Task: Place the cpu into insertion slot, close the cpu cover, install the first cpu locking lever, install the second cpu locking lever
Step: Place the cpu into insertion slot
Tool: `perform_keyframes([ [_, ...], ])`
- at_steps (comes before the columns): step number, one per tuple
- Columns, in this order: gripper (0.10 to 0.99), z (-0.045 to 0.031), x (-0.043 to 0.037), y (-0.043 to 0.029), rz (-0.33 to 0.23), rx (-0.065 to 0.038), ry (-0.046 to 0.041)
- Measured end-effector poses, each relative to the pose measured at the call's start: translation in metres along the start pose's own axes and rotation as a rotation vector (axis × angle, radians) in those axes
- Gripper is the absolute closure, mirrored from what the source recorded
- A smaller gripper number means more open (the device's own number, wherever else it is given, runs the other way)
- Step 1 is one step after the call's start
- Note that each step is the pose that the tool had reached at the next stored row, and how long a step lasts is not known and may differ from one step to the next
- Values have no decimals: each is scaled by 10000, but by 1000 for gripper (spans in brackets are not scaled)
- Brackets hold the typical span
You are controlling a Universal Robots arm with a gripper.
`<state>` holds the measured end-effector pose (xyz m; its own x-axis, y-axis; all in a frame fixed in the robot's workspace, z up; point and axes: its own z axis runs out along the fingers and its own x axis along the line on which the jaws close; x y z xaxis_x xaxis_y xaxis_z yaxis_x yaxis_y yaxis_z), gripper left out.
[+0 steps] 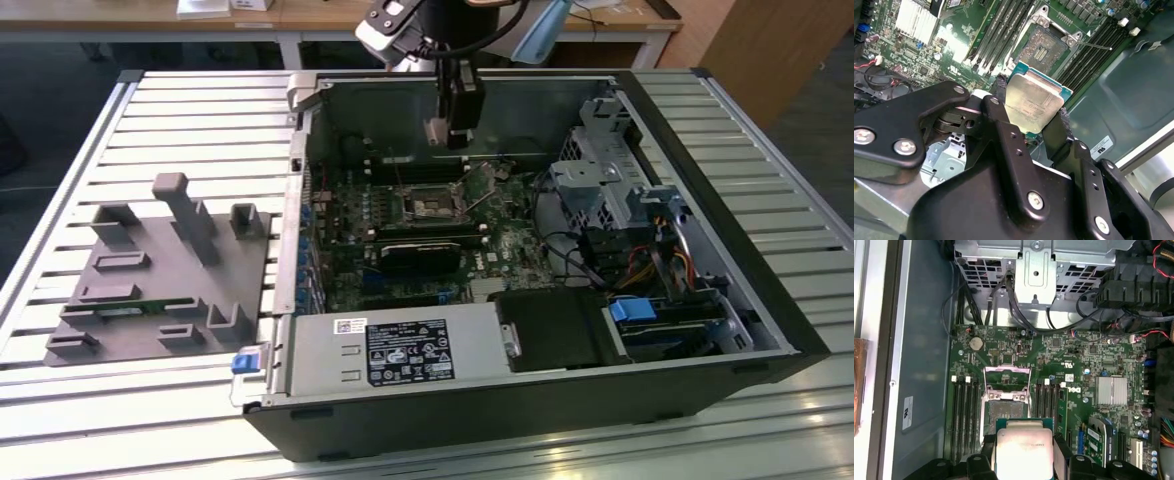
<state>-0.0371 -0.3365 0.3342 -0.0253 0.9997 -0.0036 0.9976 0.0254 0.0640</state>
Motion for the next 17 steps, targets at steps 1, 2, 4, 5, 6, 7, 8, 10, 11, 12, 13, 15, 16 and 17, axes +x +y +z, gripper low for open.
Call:
perform_keyframes([
  [1,545,5,0,0,0,-1,-1],
  [2,545,11,0,-1,0,-1,-6],
  [4,545,27,0,-2,-1,0,-33],
  [5,545,34,0,-3,-2,-1,-32],
  [6,545,39,0,-4,-2,-1,-33],
  [7,545,45,0,-6,-1,-3,-33],
  [8,545,49,0,-6,-2,-5,-34],
  [10,545,56,0,-6,-2,-6,-34],
  [11,545,60,0,-7,-1,-7,-34],
  [12,545,63,0,-7,-1,-7,-34],
  [13,545,66,0,-7,-1,-7,-34],
  [15,545,74,0,-8,-1,-8,-33],
  [16,545,78,0,-8,-1,-9,-33],
  [17,545,82,0,-8,-1,-9,-34],
])
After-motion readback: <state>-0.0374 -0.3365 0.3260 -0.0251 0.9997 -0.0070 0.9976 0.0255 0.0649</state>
